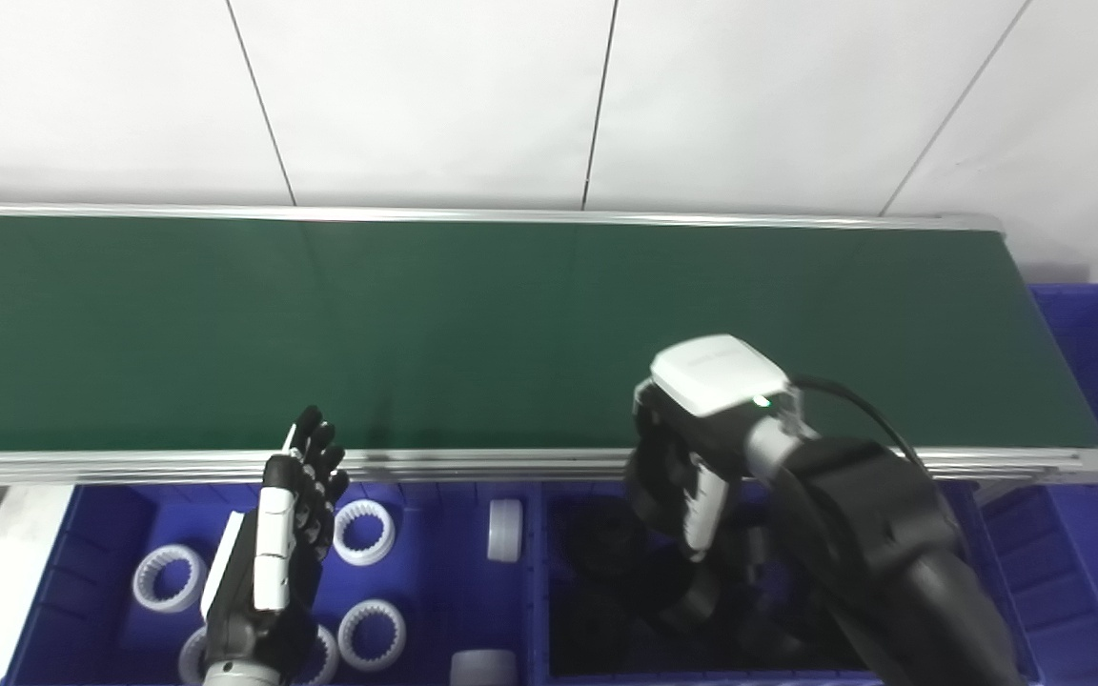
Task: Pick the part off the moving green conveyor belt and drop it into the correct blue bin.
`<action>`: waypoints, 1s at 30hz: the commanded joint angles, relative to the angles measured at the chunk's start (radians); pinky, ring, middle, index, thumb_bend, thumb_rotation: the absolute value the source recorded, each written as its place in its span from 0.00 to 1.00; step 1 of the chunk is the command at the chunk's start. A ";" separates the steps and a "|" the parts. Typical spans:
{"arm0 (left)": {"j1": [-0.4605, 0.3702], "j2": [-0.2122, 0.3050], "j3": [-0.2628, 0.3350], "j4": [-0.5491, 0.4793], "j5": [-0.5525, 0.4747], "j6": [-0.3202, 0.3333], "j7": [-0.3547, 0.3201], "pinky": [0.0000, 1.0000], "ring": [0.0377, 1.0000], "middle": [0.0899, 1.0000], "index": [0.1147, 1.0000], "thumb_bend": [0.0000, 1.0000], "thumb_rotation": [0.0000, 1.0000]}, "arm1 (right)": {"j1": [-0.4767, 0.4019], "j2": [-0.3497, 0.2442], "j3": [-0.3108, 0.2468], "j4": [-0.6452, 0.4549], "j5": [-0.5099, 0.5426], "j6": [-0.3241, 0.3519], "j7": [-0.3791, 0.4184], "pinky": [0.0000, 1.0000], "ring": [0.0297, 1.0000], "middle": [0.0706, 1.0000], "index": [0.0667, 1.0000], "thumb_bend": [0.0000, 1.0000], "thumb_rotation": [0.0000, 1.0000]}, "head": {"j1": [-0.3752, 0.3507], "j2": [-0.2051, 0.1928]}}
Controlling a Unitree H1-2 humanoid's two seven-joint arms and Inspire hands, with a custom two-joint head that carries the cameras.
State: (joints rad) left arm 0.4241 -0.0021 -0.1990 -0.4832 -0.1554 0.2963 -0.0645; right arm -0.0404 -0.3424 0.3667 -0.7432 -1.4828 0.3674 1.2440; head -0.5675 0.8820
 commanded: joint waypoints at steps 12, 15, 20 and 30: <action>-0.004 0.001 0.009 -0.043 -0.037 0.016 -0.028 1.00 1.00 1.00 1.00 0.76 0.99 | 0.187 0.154 -0.113 -0.083 -0.093 -0.220 0.026 0.23 0.38 0.46 0.47 0.52 0.00 | 0.017 0.002; -0.003 0.001 0.008 -0.043 -0.035 0.013 -0.029 1.00 1.00 1.00 1.00 0.75 0.99 | 0.204 0.189 -0.135 -0.082 -0.114 -0.263 0.018 0.24 0.39 0.48 0.46 0.52 0.00 | 0.024 -0.001; 0.003 -0.001 0.003 -0.046 -0.031 0.016 -0.027 1.00 1.00 1.00 1.00 0.76 0.98 | 0.246 0.241 -0.150 -0.049 -0.178 -0.314 -0.109 0.39 0.53 0.60 0.68 0.72 0.12 | 0.033 0.000; 0.015 -0.002 -0.001 -0.058 -0.035 0.025 -0.027 1.00 1.00 1.00 1.00 0.75 0.98 | 0.329 0.265 -0.150 0.012 -0.220 -0.352 -0.354 0.95 0.89 0.92 0.82 1.00 0.64 | 0.045 0.002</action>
State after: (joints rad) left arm 0.4380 -0.0020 -0.1956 -0.5074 -0.1794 0.3254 -0.0828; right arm 0.2863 -0.0883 0.2212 -0.7145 -1.6956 0.0522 0.9330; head -0.5231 0.8851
